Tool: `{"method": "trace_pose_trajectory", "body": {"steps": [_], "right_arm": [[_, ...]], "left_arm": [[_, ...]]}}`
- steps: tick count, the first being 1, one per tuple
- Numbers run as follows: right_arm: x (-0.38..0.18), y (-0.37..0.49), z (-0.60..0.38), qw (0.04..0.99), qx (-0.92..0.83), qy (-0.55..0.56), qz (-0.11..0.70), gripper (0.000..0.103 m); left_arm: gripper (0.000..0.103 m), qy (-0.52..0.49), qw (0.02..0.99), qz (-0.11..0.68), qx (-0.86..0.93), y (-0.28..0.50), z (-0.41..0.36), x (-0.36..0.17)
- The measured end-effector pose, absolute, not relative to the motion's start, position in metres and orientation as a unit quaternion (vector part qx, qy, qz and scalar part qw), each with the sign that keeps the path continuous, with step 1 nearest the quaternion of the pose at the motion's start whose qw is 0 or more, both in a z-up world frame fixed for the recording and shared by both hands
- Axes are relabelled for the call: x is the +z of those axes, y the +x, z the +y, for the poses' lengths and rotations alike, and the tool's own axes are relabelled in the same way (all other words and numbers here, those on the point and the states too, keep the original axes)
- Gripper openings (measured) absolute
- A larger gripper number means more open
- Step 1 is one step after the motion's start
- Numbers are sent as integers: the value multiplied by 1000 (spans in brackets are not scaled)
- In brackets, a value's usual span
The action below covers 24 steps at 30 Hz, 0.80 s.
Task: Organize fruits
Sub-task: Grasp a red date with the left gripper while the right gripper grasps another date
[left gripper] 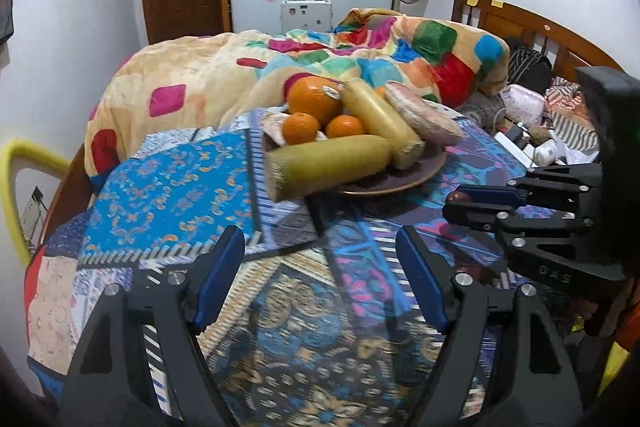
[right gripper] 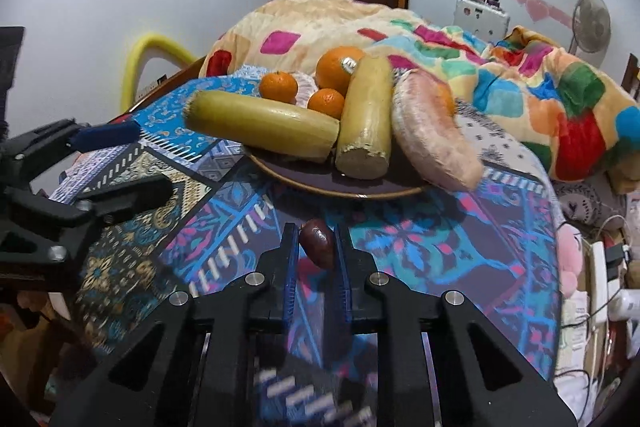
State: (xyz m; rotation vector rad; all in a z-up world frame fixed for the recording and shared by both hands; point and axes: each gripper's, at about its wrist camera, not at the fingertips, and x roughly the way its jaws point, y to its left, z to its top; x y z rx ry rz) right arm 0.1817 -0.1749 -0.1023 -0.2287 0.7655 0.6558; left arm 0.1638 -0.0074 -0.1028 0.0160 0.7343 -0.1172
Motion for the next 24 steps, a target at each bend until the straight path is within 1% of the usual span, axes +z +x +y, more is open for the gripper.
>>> {"method": "trace_pose_trajectory", "body": {"steps": [5,10,11,13,14,16,18,20,21,22,23,24], "right_arm": [[-88,160,-196,879,306,-100,351,16],[-87,148,-212,884,297,-99,348,16],[-87,145,-215,884,295,-99,348,16],[-88,142,-222,885,292,-98,348,16],[-87,142,-225,886,290,-96,347,16],[-87,142,-231,888,289,-89,346,16],[-85,142,-235,890,287,-82,344,16],[-85,144,-238,891,287,-75,344,16],[-86,145,-240,891,287,-72,345,16],[-86,147,-240,891,287,-71,346,16],[-87,148,-240,891,286,-70,346,16],[-87,150,-240,891,285,-70,346,16]], "left_arm": [[78,-9,923,376,-80,159,-29,-106],[78,5,916,390,-93,155,-59,-117],[76,7,915,393,-96,155,-62,-118],[70,16,911,399,-100,154,-72,-124],[69,19,909,403,-101,155,-76,-127],[61,17,904,414,-102,158,-81,-134],[59,10,902,419,-101,161,-83,-138],[51,10,904,416,-101,161,-84,-138],[43,9,904,415,-107,162,-86,-137],[32,11,904,413,-111,161,-87,-137],[27,14,904,411,-113,161,-89,-137],[27,22,905,409,-113,159,-91,-136]]}}
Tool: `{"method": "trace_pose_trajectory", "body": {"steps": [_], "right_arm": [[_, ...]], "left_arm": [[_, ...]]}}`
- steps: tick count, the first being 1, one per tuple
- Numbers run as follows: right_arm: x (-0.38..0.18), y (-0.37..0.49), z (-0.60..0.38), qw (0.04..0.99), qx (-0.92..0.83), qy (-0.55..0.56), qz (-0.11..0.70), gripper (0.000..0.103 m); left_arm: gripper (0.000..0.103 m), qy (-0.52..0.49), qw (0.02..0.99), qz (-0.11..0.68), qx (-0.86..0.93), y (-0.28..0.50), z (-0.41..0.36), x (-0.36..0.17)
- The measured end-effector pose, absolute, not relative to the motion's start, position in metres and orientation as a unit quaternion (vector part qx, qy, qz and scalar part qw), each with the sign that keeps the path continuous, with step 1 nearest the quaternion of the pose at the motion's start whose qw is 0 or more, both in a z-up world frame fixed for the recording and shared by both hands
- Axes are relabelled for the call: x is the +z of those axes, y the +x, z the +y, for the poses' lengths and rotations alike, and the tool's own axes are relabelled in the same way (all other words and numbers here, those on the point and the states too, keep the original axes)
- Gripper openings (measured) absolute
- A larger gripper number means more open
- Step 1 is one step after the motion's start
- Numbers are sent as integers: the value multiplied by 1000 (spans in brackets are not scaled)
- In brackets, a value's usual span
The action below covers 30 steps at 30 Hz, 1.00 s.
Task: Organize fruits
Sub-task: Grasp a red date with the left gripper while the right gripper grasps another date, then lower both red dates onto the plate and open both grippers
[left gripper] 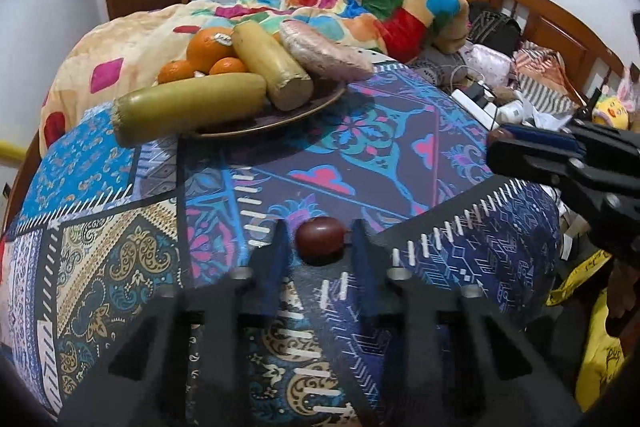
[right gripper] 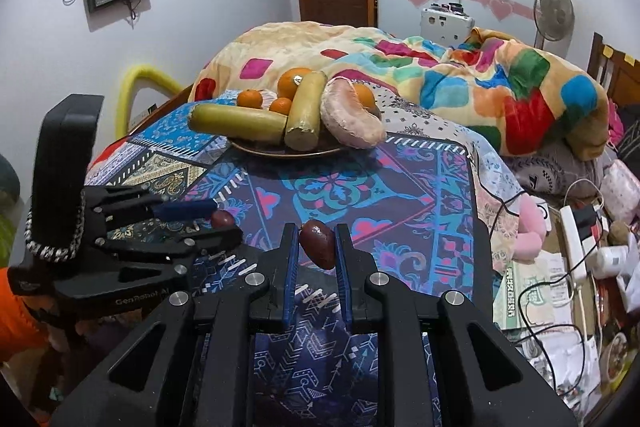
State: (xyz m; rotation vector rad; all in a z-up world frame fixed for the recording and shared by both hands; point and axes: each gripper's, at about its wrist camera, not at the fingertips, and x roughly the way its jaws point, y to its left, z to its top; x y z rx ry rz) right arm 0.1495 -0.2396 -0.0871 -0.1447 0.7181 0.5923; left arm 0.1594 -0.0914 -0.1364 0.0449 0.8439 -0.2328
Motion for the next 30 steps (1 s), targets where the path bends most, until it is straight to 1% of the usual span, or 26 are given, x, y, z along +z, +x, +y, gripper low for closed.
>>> {"method": "trace_pose_trajectory", "body": {"steps": [8,17,24,30], "right_arm": [[-86,164,-227,891,295,-68,338,16],[-74,191,-202,894,306,-76,317,16],[-68,223,-181,896,310,-80,306,16],[-70,248,-162,896,310,-96,304,16]], "left_arm": [[27,22,909,401,-115,162,-81,-128],[27,14,925,367,-94,185,-45,-89],[27,18,934,349,-77,224,-22,-68],[27,9,927,365,-83,268,-12,-72]]}}
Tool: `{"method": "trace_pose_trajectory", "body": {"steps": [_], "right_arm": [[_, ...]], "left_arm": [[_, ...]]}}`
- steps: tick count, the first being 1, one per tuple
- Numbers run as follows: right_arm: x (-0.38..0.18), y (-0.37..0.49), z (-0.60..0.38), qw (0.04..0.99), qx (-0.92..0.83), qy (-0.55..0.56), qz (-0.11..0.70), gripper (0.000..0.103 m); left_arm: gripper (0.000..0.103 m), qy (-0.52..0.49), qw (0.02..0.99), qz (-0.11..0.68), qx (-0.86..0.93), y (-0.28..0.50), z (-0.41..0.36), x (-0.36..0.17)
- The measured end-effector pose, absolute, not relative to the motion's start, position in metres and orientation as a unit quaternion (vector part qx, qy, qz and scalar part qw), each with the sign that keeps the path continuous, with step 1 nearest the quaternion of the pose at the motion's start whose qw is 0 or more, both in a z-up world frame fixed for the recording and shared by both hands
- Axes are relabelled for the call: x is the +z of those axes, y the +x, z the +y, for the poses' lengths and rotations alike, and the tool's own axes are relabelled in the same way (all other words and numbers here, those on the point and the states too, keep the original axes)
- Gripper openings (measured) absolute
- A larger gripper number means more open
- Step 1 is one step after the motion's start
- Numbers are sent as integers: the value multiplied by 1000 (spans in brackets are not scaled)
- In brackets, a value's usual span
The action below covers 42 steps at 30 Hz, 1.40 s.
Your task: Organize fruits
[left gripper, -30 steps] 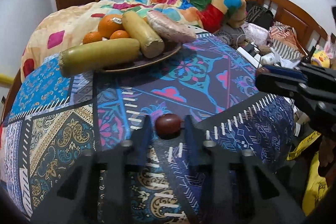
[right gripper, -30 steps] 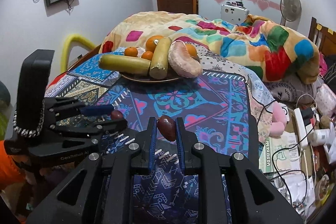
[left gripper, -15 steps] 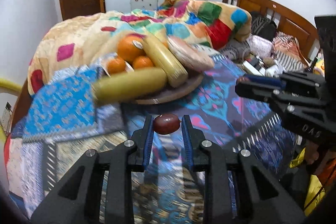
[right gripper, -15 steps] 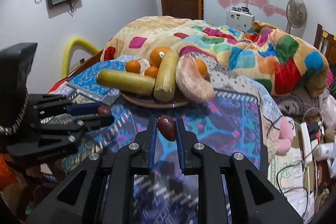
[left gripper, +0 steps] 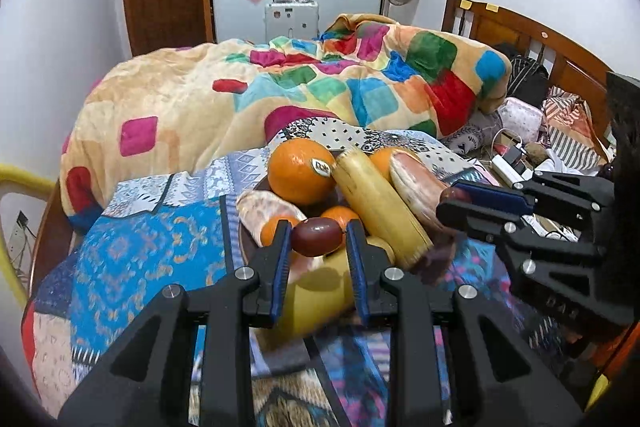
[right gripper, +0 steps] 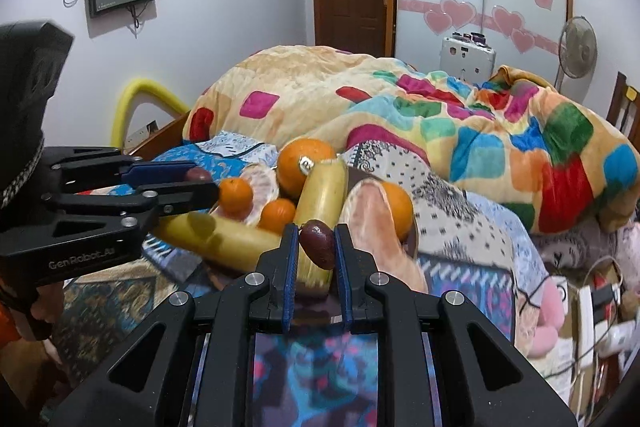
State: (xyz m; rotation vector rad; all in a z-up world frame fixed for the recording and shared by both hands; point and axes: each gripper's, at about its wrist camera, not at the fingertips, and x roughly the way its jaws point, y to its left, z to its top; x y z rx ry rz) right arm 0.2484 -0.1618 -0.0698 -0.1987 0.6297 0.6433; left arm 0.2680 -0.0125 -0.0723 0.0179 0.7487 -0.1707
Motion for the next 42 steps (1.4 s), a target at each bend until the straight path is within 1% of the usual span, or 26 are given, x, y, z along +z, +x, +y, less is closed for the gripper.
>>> {"method": "trace_pose_trajectory", "body": {"steps": [6,10,14,17,19,20,21,26,33,42], "right_arm": [[-68,270,-145,896,309,-116,297,16],[-74,281,-141,892,309,-121,306,16],[-77,284,-140,891,310,-122,310,16],[-77,283,-140,889,313,-123,310,20],[-77,282,-140,888,314,-126,311,29],[-78,281,-140,888,315,-126,311,30],[-78,280,-140,888,315,-126,310,30],[-76,279,-144,890,316,-116,309,30],[-52,256,-160,901,309,-98,286,30],[11,177,-189,928,293,-72,218,30]], "left_arm": [[27,18,924,373,-81,297,-9,-78],[27,18,922,379,-80,307,-4,-82],[30,19,918,387,-82,312,-3,-88],[33,21,917,389,-82,313,-6,-92],[39,17,917,389,-85,313,-5,-92],[40,15,918,388,-85,313,-4,-92],[42,11,918,387,-85,313,-3,-91],[42,5,924,375,-81,307,0,-85],[42,-10,942,328,-77,274,5,-54],[42,-15,972,225,-62,170,-9,17]]}}
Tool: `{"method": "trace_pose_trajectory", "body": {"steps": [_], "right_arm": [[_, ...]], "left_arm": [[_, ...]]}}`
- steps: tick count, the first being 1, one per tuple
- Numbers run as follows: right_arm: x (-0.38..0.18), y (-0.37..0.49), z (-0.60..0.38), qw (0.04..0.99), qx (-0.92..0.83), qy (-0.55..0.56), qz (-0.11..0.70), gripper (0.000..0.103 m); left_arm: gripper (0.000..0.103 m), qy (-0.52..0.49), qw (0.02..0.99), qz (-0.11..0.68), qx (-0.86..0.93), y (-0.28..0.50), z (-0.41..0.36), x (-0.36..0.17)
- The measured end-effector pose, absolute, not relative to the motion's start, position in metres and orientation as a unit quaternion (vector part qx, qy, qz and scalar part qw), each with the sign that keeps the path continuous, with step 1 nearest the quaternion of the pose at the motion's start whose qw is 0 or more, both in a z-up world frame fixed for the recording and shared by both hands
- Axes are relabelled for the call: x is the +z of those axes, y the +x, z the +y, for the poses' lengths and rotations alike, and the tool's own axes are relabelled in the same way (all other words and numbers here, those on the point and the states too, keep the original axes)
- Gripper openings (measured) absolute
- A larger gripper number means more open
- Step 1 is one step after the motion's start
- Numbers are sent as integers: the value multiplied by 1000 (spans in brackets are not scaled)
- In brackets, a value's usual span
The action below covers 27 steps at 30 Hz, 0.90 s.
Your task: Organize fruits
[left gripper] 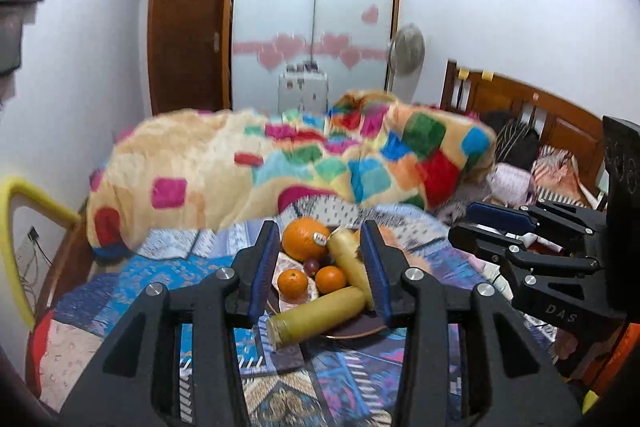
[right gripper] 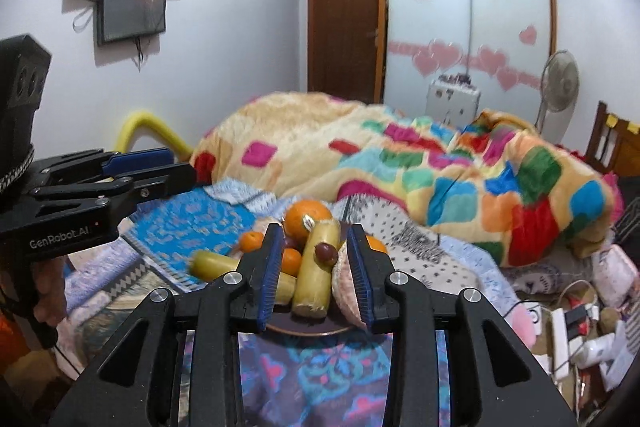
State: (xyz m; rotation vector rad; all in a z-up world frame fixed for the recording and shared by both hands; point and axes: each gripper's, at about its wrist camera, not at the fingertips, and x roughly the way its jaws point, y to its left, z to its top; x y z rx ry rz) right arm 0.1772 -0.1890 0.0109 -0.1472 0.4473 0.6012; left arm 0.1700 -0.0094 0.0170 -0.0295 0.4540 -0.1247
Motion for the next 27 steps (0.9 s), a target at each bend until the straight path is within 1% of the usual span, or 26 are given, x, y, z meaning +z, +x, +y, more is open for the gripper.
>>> {"method": "trace_pose_trajectory", "body": {"steps": [2,3,4,5,7,9,11,12,13,14,15,16,17,18,19,22,23,24,25,27], "right_arm": [[25,158,-197,933,292,-59,200,30],[33,145,-202,937,290,-52,186,30],[38,136,-206,941,287,-47,175,30],[44,125,-209,944,284,-42,162,32],[55,101,-215,951,276,-34,135,38],[64,77,-220,958,263,-29,106,43],[69,60,-223,962,257,-25,88,45],[71,51,-224,964,253,-23,78,49],[73,42,-225,966,249,-19,69,55],[74,38,-226,967,246,-17,62,58],[74,32,-227,969,242,-15,55,66],[74,27,-227,970,237,-13,48,71],[74,23,-226,971,233,-12,43,74],[73,21,-226,972,230,-12,40,79],[72,21,-225,973,227,-10,39,82],[69,21,-226,975,221,-2,39,93],[67,22,-226,975,218,1,40,96],[67,18,-228,976,215,3,39,101],[66,19,-228,977,210,6,39,103],[63,17,-231,980,197,7,37,103]], "left_arm": [[42,-11,977,205,-63,149,-14,29],[44,-9,980,188,-71,130,-16,38],[48,-8,981,179,-72,122,-17,42],[51,-7,985,160,-69,104,-20,49],[58,-3,988,138,-64,83,-24,56],[61,5,992,115,-54,58,-30,62],[64,11,994,98,-45,38,-34,66],[68,11,995,91,-41,27,-35,68],[71,9,995,86,-38,20,-35,68],[72,9,996,82,-36,14,-36,69],[75,9,997,76,-31,5,-36,70],[81,10,997,73,-27,1,-36,70],[84,11,997,69,-24,-4,-37,69],[90,12,998,66,-20,-8,-37,68],[93,11,998,63,-16,-13,-37,67],[96,12,998,63,-11,-19,-36,63],[97,11,998,63,-10,-21,-35,63],[98,10,998,63,-9,-22,-35,62],[100,10,998,62,-7,-23,-35,61],[101,8,998,62,-7,-24,-32,61]]}}
